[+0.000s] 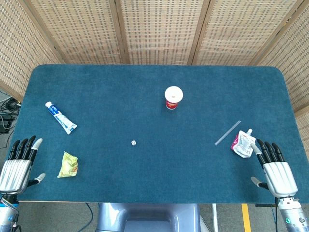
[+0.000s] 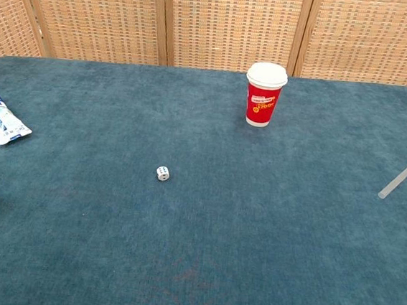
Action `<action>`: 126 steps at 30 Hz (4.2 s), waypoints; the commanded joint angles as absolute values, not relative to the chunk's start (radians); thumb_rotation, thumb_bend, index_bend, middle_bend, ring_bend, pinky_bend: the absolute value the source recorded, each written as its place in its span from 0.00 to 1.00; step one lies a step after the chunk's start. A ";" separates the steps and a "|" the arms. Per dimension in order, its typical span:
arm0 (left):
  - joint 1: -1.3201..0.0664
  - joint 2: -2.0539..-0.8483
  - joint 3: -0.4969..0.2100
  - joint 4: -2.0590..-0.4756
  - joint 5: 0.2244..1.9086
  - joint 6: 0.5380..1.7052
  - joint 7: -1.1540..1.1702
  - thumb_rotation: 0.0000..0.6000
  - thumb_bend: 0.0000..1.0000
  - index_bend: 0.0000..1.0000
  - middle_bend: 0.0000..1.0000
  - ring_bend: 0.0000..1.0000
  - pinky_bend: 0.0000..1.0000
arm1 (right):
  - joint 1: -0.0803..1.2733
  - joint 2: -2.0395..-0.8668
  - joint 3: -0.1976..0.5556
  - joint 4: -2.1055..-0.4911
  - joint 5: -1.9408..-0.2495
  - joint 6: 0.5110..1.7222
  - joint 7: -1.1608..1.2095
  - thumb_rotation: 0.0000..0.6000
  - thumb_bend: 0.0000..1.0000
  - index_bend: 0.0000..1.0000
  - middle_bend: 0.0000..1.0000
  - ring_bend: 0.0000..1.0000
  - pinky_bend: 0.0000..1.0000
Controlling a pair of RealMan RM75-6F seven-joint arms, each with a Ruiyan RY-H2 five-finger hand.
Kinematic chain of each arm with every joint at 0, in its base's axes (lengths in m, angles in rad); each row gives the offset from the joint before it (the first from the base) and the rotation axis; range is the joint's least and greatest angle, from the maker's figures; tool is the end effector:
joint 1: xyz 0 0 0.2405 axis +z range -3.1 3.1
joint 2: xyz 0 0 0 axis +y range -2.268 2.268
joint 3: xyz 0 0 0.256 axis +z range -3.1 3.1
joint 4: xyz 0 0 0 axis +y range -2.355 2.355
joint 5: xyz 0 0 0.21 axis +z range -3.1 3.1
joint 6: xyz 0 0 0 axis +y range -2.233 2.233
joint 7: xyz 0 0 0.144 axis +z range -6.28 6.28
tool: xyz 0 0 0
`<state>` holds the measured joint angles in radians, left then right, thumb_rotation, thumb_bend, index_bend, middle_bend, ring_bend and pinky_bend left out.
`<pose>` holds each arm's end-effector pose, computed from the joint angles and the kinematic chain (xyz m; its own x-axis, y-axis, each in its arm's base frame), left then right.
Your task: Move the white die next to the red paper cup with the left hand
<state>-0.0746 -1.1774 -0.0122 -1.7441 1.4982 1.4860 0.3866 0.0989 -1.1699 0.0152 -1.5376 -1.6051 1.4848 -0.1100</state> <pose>-0.2828 0.1673 0.1257 0.5688 0.0515 0.8209 0.8224 -0.0235 -0.5684 -0.3078 -0.1780 0.1386 0.5232 -0.0150 0.8521 -0.8464 -0.1255 0.5175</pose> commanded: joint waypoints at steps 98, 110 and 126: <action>-0.926 -1.731 -0.076 -0.992 1.634 0.787 0.113 1.00 0.32 0.43 0.00 0.00 0.00 | 0.115 -1.223 0.091 -1.380 -1.470 1.452 0.037 1.00 0.06 0.05 0.00 0.00 0.00; -0.949 -1.734 -0.063 -0.998 1.598 0.759 0.149 1.00 0.32 0.44 0.00 0.00 0.00 | 0.111 -1.221 0.098 -1.379 -1.463 1.461 0.045 1.00 0.06 0.05 0.00 0.00 0.00; -0.952 -1.754 -0.054 -0.997 1.566 0.777 0.177 1.00 0.41 0.65 0.00 0.00 0.00 | 0.104 -1.213 0.104 -1.384 -1.464 1.479 0.056 1.00 0.06 0.05 0.00 0.00 0.00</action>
<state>-0.9536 -1.7538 -0.0543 -0.9947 1.5666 0.7711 0.1787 0.1042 -1.2135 0.1036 -1.3840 -1.4637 1.4787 0.0563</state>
